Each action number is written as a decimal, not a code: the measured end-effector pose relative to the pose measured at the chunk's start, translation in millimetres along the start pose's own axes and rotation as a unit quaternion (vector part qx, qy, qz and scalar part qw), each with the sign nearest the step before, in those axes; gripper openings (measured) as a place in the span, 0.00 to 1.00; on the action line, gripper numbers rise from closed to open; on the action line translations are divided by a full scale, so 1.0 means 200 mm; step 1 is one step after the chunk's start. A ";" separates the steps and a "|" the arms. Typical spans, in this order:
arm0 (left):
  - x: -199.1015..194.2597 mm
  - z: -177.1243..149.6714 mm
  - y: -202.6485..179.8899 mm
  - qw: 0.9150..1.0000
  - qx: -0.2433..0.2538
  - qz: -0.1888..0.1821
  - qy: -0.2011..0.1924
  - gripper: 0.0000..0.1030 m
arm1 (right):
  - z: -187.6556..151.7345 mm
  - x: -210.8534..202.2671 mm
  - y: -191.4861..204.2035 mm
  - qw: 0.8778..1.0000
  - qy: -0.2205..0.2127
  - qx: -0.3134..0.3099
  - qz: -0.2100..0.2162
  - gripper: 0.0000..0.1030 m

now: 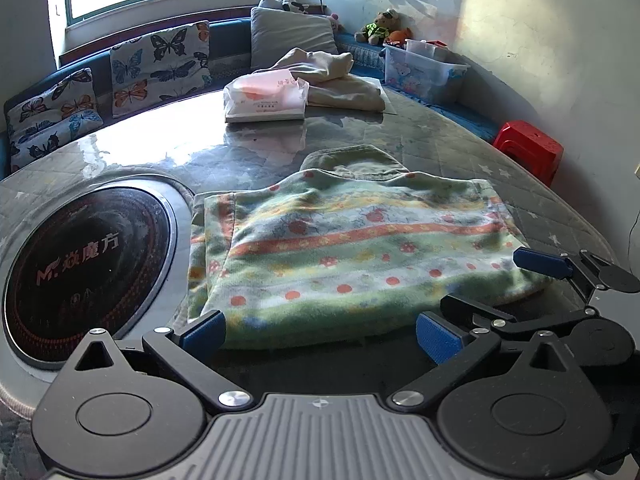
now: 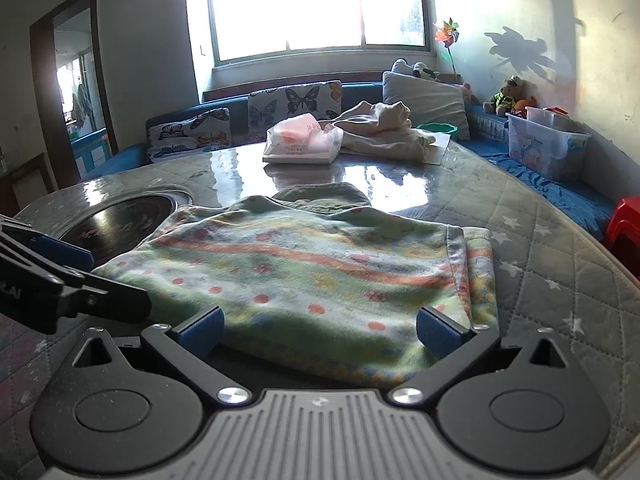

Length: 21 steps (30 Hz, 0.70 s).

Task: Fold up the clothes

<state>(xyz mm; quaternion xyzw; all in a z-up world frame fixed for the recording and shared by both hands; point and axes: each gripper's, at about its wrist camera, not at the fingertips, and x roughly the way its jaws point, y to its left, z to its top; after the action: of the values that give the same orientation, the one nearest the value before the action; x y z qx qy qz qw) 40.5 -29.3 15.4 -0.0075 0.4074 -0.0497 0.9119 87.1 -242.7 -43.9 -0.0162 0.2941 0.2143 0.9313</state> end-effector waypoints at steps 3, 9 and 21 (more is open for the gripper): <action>-0.02 -0.02 -0.01 1.000 0.003 -0.002 0.000 1.00 | -0.01 -0.03 0.02 1.000 0.000 0.000 -0.005 1.00; -0.04 -0.07 -0.04 1.000 0.008 -0.008 0.000 1.00 | -0.03 -0.10 0.05 1.000 0.000 0.001 -0.015 1.00; -0.10 -0.16 -0.10 1.000 0.021 -0.018 -0.002 1.00 | -0.10 -0.19 0.05 0.999 0.011 0.017 -0.049 1.00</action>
<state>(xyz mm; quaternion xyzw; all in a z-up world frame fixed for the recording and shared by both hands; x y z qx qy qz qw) 0.9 -46.3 10.1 0.0041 0.4046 -0.0743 0.9115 44.4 -251.6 -38.4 -0.0168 0.3067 0.1633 0.9375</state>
